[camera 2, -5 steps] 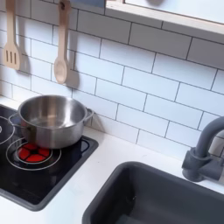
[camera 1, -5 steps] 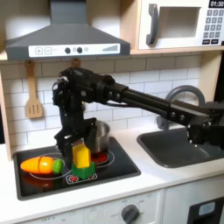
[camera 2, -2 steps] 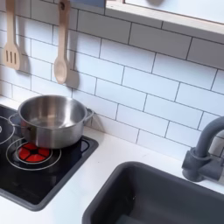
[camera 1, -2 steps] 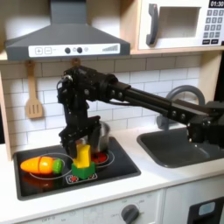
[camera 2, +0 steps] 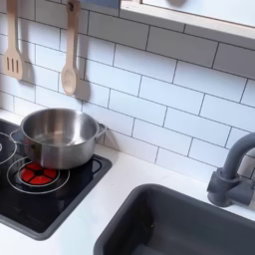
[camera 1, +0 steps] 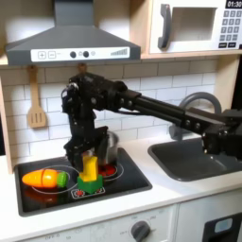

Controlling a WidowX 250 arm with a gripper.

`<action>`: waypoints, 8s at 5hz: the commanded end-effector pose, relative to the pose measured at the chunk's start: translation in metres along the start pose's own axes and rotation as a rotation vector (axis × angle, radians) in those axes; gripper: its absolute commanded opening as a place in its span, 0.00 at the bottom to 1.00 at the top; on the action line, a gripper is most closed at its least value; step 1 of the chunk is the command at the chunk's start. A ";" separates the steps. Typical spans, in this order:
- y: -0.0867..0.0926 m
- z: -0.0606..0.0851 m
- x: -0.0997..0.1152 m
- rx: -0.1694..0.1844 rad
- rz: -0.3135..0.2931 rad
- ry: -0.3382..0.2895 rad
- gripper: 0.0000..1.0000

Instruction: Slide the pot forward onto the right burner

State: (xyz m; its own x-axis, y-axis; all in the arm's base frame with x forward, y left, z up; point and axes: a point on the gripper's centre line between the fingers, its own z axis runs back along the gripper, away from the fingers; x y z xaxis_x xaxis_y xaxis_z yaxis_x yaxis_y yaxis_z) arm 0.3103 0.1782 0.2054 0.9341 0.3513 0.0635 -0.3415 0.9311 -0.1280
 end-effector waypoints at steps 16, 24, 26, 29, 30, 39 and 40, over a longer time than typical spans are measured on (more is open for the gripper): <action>-0.009 -0.018 -0.007 0.016 0.003 0.031 0.00; -0.070 -0.006 -0.021 -0.040 -0.150 -0.004 1.00; -0.083 0.003 -0.025 -0.053 -0.142 -0.030 0.98; -0.097 0.039 -0.040 -0.037 -0.175 -0.114 0.00; -0.097 0.042 -0.038 -0.035 -0.187 -0.136 0.00; -0.083 -0.004 0.010 0.006 -0.186 -0.160 0.70; -0.092 0.011 -0.018 -0.022 -0.204 -0.148 1.00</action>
State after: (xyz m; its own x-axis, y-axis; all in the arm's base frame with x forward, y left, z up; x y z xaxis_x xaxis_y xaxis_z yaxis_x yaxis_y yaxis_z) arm 0.3288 0.0916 0.2318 0.9515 0.1703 0.2562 -0.1471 0.9833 -0.1073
